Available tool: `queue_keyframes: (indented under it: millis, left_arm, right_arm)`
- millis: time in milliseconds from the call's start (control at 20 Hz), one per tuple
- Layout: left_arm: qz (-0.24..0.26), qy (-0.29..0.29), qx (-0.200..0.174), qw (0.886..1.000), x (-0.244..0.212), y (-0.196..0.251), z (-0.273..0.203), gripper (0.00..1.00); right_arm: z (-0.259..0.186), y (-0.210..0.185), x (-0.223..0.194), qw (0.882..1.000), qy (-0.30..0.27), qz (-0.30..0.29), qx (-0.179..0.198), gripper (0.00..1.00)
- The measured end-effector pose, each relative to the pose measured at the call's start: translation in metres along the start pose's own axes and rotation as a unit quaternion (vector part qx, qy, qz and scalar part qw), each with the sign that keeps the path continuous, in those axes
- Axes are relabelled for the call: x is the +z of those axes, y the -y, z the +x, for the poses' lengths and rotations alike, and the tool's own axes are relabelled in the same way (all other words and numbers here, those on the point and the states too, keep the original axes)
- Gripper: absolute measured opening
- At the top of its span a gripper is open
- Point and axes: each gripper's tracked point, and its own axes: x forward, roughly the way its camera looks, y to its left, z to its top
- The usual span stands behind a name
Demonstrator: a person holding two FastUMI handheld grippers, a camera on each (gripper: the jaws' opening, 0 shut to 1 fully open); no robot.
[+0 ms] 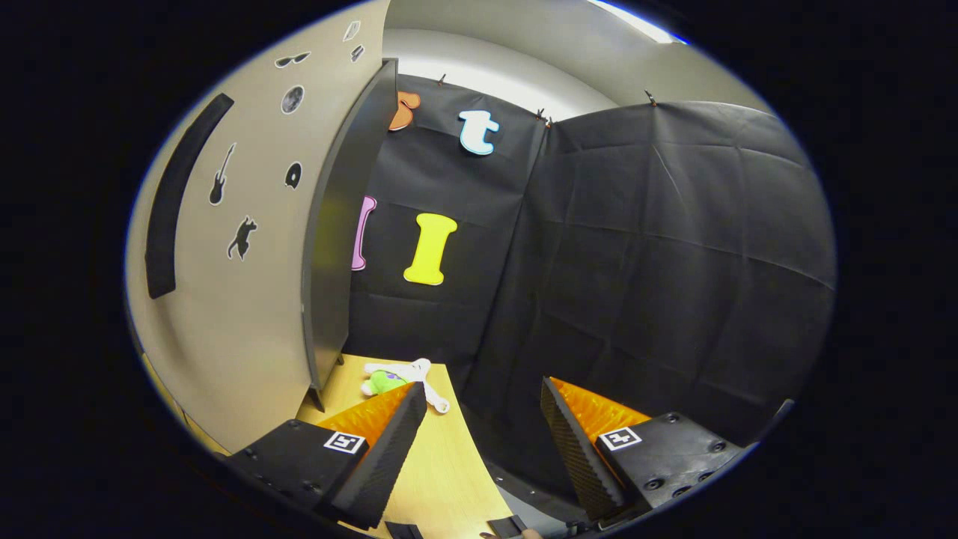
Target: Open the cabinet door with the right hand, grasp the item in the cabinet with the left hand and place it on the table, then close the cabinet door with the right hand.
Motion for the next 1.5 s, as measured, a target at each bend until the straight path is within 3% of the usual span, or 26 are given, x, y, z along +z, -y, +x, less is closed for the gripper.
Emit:
queue_keyframes:
  millis: [150, 300, 500, 700, 950, 1100, 1250, 1500]
  left_arm:
    - [-0.030, -0.004, -0.027, 0.999, -0.010, 0.006, -0.023, 0.16]
    - [-0.016, 0.005, -0.026, 1.000, -0.029, 0.004, -0.058, 0.15]
    - [-0.032, 0.019, -0.070, 0.997, -0.072, 0.019, -0.116, 0.16]
    - [-0.039, 0.034, -0.073, 0.996, -0.120, 0.019, -0.155, 0.15]
    - [-0.075, 0.050, -0.073, 0.993, -0.178, 0.029, -0.159, 0.15]
    - [-0.068, 0.060, -0.056, 0.994, -0.218, 0.034, -0.148, 0.15]
    - [-0.049, 0.082, -0.039, 0.995, -0.260, 0.043, -0.137, 0.16]
    - [-0.035, 0.062, -0.046, 0.996, -0.331, 0.067, -0.116, 0.15]
  right_arm:
    - [0.000, -0.004, 0.006, 1.000, 0.014, 0.013, 0.019, 0.97]
    - [0.002, -0.015, 0.021, 0.997, 0.035, 0.043, 0.049, 0.94]
    - [0.000, -0.033, 0.042, 0.991, 0.066, 0.068, 0.089, 0.98]
    - [-0.002, -0.044, 0.048, 0.990, 0.073, 0.068, 0.103, 0.97]
    - [-0.021, -0.062, 0.060, 0.984, 0.097, 0.075, 0.126, 0.98]
    - [-0.036, -0.070, 0.082, 0.974, 0.140, 0.084, 0.159, 0.97]
    - [-0.042, -0.083, 0.091, 0.964, 0.149, 0.105, 0.191, 0.97]
    - [-0.049, -0.085, 0.087, 0.968, 0.143, 0.094, 0.184, 0.97]
